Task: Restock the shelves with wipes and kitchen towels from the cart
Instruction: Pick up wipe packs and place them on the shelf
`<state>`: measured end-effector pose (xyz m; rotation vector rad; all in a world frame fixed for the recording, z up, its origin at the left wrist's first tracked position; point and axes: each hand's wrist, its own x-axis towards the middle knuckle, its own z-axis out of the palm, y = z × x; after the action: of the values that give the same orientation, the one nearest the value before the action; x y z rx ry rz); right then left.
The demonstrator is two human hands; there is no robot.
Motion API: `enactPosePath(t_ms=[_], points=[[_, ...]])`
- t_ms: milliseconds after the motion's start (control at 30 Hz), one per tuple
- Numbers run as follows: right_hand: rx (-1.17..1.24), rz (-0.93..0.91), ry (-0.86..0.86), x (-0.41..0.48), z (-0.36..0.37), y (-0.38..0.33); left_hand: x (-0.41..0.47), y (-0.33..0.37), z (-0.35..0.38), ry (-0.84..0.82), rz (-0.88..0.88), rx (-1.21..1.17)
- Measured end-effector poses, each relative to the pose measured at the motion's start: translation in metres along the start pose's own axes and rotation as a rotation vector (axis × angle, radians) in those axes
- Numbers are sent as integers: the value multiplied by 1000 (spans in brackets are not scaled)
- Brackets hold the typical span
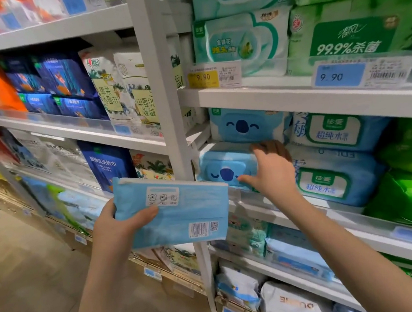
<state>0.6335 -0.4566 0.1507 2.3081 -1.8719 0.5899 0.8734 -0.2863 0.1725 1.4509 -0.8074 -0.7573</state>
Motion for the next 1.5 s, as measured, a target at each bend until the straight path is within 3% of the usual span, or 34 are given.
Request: enactPosePath(t_ms=[100,233,433,500,567,633,800,867,967,1200,1500], points=[[-59,-92,120,-12,23,1,5,-1,0,-6,-6,-5],[-4,-84,26,2,8,15,7,1,-3,-22,-2,-8],[-47,-240,-19,0,3,18,11,5,2,-41,14,-3],[142,-292,60,-15,-2,23,11,7,7,-61,23,-10],[531,-284,57,-39,-8,20,9,9,13,-104,28,-25],[804,-195,-98,-57,-16,12,9,7,21,-143,43,-45],[1152,115,-410,-60,-37,13,11,7,46,-212,72,-137],[1169,171,-367,-59,-48,20,12,7,56,-239,82,-170],[1176,198,-172,-56,-63,28,19,10,70,-290,121,-184],[1152,275,150,-44,-67,40,40,13,109,-357,369,20],[978,246,311,-31,-60,39,61,13,138,-323,343,109]])
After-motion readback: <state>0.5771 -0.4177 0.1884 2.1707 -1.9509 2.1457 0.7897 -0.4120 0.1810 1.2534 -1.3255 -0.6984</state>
